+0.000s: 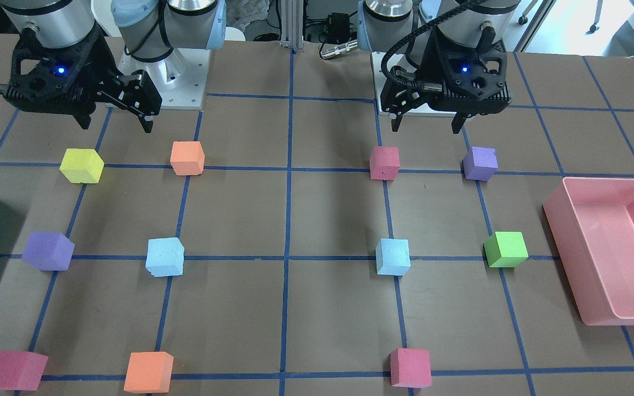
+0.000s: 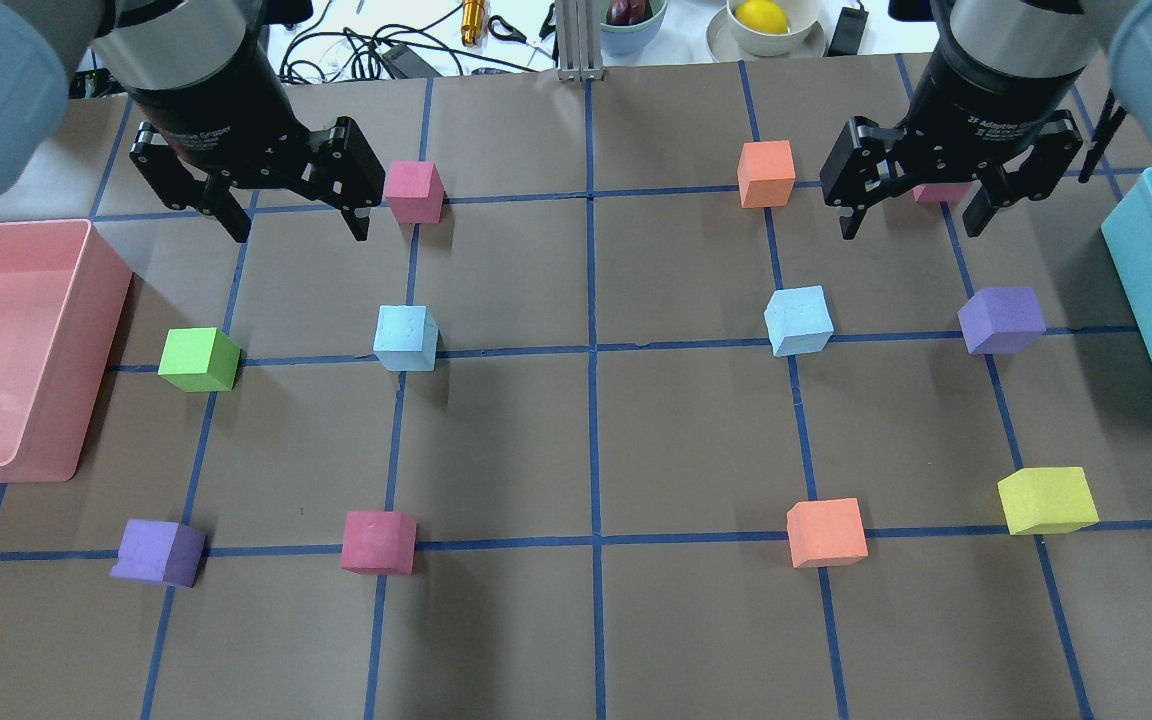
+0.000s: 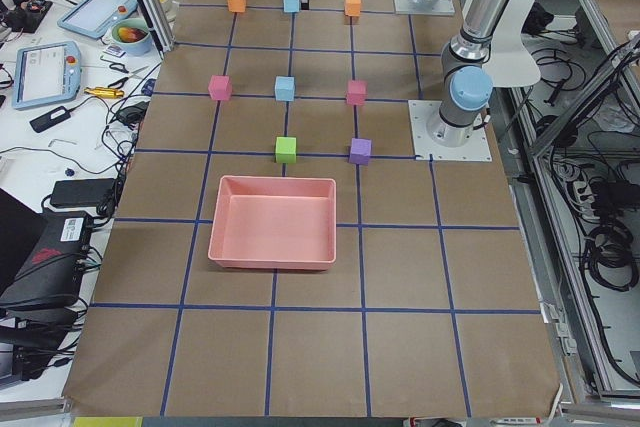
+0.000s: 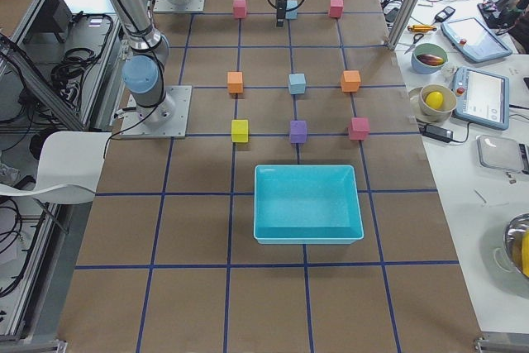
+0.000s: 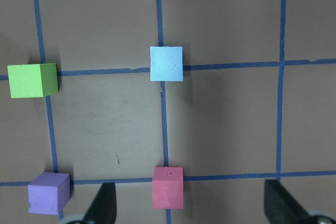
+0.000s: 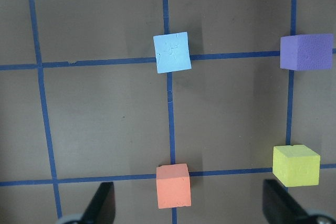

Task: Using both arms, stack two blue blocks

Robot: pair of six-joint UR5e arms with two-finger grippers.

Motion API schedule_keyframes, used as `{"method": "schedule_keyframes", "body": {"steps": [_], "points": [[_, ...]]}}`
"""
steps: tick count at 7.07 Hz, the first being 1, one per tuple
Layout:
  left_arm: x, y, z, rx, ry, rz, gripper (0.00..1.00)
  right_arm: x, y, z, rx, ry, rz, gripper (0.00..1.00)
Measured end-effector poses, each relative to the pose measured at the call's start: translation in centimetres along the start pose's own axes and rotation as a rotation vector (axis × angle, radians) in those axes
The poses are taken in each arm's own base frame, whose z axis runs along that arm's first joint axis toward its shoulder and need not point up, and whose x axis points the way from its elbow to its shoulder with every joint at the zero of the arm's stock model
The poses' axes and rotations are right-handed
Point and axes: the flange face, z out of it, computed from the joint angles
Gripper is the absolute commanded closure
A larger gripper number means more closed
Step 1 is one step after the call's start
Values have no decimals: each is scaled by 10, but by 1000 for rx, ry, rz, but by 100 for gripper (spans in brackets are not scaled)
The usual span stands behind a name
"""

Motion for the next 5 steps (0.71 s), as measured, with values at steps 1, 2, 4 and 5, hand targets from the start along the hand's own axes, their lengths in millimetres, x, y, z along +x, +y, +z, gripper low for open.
{"method": "schedule_keyframes", "body": {"steps": [1,2,4,5], "points": [[0,0,2,0,1,0,0,0,0,1,-2,2,-1,0],[0,0,3,0,2,0,0,0,0,2,-4,3,-1,0],[0,0,3,0,2,1,0,0,-1,3,-5,7,-1,0],[0,0,3,0,2,1,0,0,-1,3,-6,9,0,0]]}}
